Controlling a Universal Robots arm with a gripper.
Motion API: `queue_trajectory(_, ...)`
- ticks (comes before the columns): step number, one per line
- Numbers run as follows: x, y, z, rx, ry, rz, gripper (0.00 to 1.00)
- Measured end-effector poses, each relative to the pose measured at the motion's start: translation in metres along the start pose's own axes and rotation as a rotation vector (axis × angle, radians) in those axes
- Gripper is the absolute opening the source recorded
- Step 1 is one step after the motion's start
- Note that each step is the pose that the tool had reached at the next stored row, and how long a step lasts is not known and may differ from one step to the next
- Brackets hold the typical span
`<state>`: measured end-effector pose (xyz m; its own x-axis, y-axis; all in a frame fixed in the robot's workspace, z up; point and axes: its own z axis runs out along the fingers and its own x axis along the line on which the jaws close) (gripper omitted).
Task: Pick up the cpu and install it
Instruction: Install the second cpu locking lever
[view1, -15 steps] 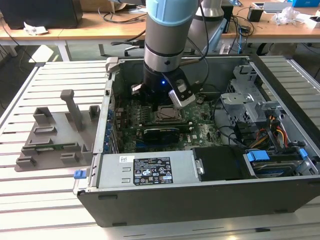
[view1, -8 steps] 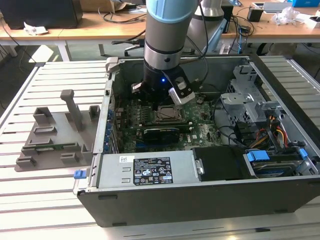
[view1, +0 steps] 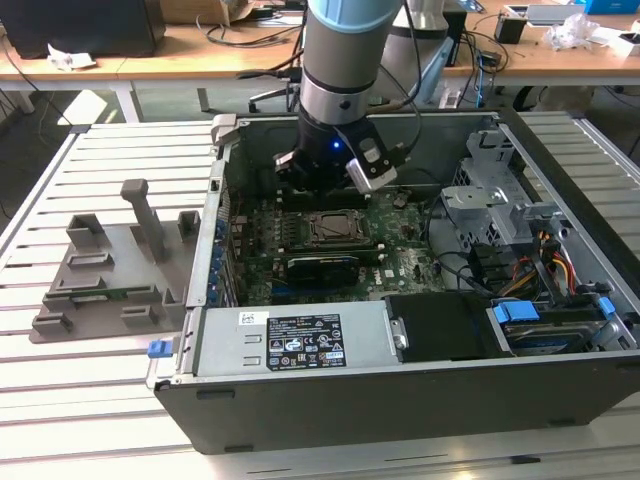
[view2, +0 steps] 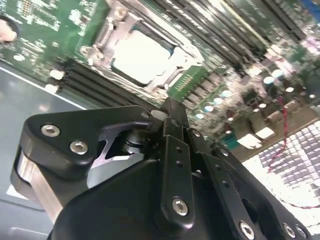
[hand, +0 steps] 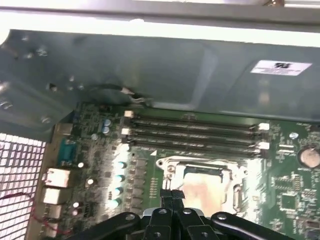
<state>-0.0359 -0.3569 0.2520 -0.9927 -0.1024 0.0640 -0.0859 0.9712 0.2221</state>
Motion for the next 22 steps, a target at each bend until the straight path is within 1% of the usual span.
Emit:
queue_trajectory(2, -0.0059, 0.0006, -0.0001, 0.0001, 0.0002, 0.000, 0.11)
queue_trajectory(3, -0.0119, 0.0003, -0.0004, 0.0001, 0.0002, 0.000, 0.11)
queue_trajectory(4, -0.0205, -0.0003, -0.0008, 0.0000, 0.0003, 0.000, 0.11)
queue_trajectory(5, -0.0268, -0.0008, -0.0009, -0.0001, 0.0006, 0.000, 0.11)
queue_trajectory(8, -0.0269, -0.0011, -0.0009, -0.0001, 0.0004, 0.000, 0.11)
queue_trajectory(10, -0.0264, -0.0052, -0.0013, 0.0011, 0.0006, 0.000, 0.11)
queue_trajectory(13, -0.0252, -0.0155, -0.0024, 0.0017, 0.0006, 0.000, 0.11)
queue_trajectory(16, -0.0237, -0.0274, -0.0036, 0.0019, 0.0006, 0.000, 0.11)
queue_trajectory(17, -0.0234, -0.0299, -0.0039, 0.0021, 0.0007, 0.000, 0.11)
queue_trajectory(18, -0.0228, -0.0345, -0.0044, 0.0023, 0.0007, 0.000, 0.11)
queue_trajectory(19, -0.0220, -0.0395, -0.0047, 0.0026, 0.0007, 0.000, 0.11)
queue_trajectory(22, -0.0184, -0.0487, -0.0040, 0.0027, 0.0007, 0.001, 0.11)
